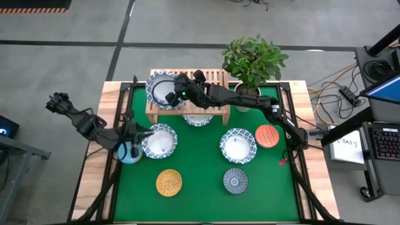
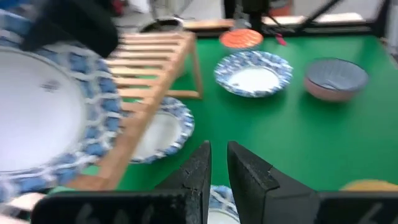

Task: Place and stack bowls onto a shelf
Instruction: Put the white bowl on the shelf

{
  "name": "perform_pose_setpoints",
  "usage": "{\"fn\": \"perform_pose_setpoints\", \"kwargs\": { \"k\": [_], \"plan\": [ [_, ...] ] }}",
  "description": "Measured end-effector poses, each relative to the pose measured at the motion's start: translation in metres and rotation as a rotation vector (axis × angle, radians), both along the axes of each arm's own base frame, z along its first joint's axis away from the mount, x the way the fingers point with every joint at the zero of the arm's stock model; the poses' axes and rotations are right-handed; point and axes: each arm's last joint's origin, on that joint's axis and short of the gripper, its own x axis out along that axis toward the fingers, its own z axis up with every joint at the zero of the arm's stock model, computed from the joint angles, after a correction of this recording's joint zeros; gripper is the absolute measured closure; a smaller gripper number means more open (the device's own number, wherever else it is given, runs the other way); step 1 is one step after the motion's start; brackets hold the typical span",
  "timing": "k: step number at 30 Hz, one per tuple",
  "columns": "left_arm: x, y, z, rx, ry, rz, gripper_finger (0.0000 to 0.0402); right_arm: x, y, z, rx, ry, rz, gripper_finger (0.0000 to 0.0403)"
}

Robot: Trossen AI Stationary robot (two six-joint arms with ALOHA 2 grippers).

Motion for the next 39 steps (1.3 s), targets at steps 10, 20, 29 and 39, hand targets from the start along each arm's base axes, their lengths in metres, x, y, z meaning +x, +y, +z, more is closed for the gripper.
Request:
{"fn": "perform_pose_setpoints", "kwargs": {
  "k": [10, 20, 29, 39],
  "plan": [
    [-0.003, 0.005, 0.002, 0.039, -0.042, 0.09, 0.0366, -0.003, -0.015, -0.001, 0.003, 0.004, -0.027, 0.0292],
    [-0.005, 0.008, 0.002, 0.079, -0.06, 0.176, 0.0366, -0.01, -0.011, 0.022, -0.071, 0.017, 0.02, 0.0243],
    [-0.005, 0.007, -0.001, 0.08, -0.054, 0.177, 0.0366, -0.02, 0.02, 0.034, -0.053, 0.124, 0.192, 0.0245],
    [-0.004, 0.007, -0.004, 0.087, -0.046, 0.177, 0.0366, -0.027, 0.067, 0.017, 0.021, 0.332, 0.349, 0.0297]
  ]
}}
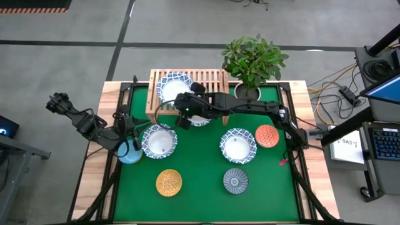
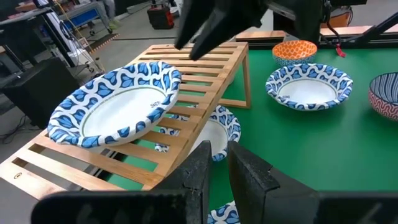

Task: Place and stack bowls onto a shelf
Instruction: Put the white bowl on the shelf, then stack the white bowl on top of the other white bowl on the shelf

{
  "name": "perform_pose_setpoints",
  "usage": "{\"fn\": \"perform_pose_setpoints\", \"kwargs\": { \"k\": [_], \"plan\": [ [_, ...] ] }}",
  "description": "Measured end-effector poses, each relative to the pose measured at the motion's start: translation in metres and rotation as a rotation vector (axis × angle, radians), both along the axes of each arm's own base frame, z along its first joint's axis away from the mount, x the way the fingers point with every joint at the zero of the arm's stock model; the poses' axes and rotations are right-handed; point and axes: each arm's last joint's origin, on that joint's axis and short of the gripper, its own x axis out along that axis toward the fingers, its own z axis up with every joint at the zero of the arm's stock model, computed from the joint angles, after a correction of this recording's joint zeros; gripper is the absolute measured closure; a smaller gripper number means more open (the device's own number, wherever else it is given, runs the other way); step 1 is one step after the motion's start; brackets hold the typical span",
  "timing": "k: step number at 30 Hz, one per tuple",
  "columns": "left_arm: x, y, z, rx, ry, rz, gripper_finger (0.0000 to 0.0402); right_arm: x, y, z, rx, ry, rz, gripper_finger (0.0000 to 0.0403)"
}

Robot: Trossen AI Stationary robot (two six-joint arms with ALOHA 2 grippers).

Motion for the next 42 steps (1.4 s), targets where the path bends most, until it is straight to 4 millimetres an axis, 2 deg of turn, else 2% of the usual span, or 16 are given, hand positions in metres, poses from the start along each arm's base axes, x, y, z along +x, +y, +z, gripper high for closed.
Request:
{"fn": "perform_pose_setpoints", "kwargs": {
  "k": [3, 10, 14, 17, 26, 36, 39, 42],
  "plan": [
    [0.0, 0.0, 0.0, -0.001, -0.001, 0.0, 0.0366, -0.004, -0.005, -0.005, 0.014, 0.049, -0.037, 0.0323],
    [0.0, 0.0, 0.0, 0.001, 0.001, 0.0, 0.0366, -0.008, -0.041, -0.031, 0.046, 0.119, -0.14, 0.0377],
    [0.0, 0.0, 0.0, 0.001, 0.001, 0.0, 0.0366, -0.008, -0.056, -0.048, 0.059, 0.136, -0.179, 0.0392],
    [0.0, 0.0, 0.0, 0.002, 0.001, 0.0, 0.0366, -0.005, -0.06, -0.051, 0.046, 0.118, -0.176, 0.0394],
    [0.0, 0.0, 0.0, 0.002, 0.001, -0.001, 0.0366, 0.003, -0.06, -0.041, -0.003, 0.026, -0.132, 0.0394],
    [0.0, 0.0, 0.0, 0.003, 0.001, -0.001, 0.0366, -0.002, -0.058, -0.023, -0.026, -0.024, -0.116, 0.0394],
    [0.0, 0.0, 0.0, 0.003, 0.002, -0.001, 0.0366, -0.005, -0.052, -0.015, -0.03, -0.039, -0.103, 0.0394],
    [0.0, 0.0, 0.0, 0.003, 0.002, -0.001, 0.0366, -0.008, -0.031, -0.004, -0.049, -0.048, -0.046, 0.0394]
  ]
}}
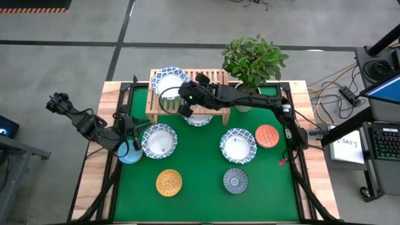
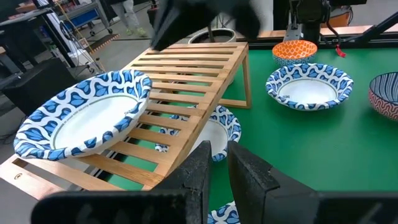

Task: Place and stack bowls onto a shelf
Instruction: Stack the white bowl on top of the other white bowl on the shelf

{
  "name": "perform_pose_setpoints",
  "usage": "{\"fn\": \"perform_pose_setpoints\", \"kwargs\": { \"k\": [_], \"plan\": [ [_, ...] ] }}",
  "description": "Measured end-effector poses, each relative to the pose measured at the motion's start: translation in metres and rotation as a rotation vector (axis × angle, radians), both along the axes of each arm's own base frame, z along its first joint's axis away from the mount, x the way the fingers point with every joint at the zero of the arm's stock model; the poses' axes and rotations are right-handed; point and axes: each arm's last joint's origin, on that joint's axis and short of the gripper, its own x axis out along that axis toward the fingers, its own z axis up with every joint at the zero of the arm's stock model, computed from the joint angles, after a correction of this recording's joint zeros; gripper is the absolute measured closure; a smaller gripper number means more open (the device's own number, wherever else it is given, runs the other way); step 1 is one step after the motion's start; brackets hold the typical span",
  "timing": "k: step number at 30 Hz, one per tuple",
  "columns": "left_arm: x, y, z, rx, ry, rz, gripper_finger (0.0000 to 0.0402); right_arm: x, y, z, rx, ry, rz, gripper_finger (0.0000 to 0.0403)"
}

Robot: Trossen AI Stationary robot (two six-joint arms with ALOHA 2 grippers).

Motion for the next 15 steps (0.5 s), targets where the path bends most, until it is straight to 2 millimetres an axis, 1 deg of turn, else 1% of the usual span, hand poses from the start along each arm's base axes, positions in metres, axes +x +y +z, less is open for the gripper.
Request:
{"fn": "perform_pose_setpoints", "kwargs": {
  "k": [3, 8, 11, 15],
  "plan": [
    [0.0, 0.0, 0.0, 0.0, 0.0, 0.0, 0.0366, -0.002, 0.028, 0.008, -0.012, -0.001, 0.071, 0.0394],
    [0.0, 0.0, 0.0, 0.0, 0.0, 0.0, 0.0366, -0.005, 0.076, 0.006, -0.019, 0.023, 0.186, 0.0394],
    [0.0, 0.0, 0.0, 0.0, 0.0, 0.0, 0.0366, -0.009, 0.1, -0.005, 0.008, 0.049, 0.218, 0.0394],
    [0.0, 0.0, 0.0, 0.001, 0.001, 0.0, 0.0366, -0.018, 0.115, -0.04, 0.074, 0.145, 0.184, 0.0394]
  ]
}}
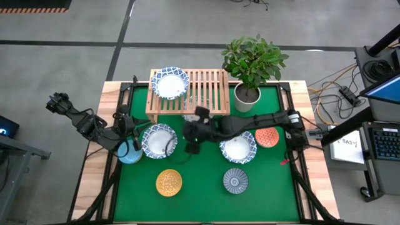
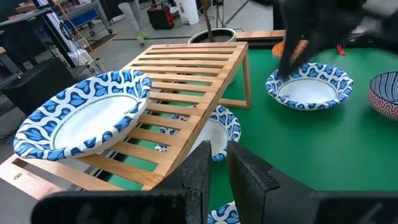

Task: Place and stack bowls onto a shelf
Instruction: Stack the white bowl on top of the other white bowl on the shelf

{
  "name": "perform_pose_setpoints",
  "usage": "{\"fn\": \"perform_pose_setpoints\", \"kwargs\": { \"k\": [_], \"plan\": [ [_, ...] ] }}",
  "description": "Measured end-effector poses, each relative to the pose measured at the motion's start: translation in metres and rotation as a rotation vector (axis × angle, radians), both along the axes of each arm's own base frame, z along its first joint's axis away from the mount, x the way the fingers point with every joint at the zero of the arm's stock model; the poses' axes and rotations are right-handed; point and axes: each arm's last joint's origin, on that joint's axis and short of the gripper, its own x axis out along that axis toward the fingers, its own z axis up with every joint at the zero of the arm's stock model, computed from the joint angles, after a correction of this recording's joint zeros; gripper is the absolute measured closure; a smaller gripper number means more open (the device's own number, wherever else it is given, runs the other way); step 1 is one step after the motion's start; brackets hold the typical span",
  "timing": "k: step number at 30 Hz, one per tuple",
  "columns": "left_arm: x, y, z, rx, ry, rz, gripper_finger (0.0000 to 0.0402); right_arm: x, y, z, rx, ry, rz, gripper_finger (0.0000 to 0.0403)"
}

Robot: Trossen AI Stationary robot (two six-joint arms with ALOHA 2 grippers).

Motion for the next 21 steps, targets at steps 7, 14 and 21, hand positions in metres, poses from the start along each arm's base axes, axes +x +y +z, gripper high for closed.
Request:
{"fn": "perform_pose_setpoints", "kwargs": {
  "k": [7, 14, 21],
  "plan": [
    [0.0, 0.0, 0.0, 0.001, 0.002, 0.0, 0.0366, -0.019, 0.017, -0.056, 0.031, 0.053, -0.004, 0.0394],
    [0.001, -0.001, -0.001, 0.003, 0.005, 0.0, 0.0366, -0.032, 0.009, -0.104, 0.014, 0.081, -0.004, 0.0394],
    [0.002, -0.002, -0.001, 0.012, 0.015, -0.001, 0.0366, -0.037, 0.004, -0.124, -0.088, 0.08, 0.001, 0.0394]
  ]
}}
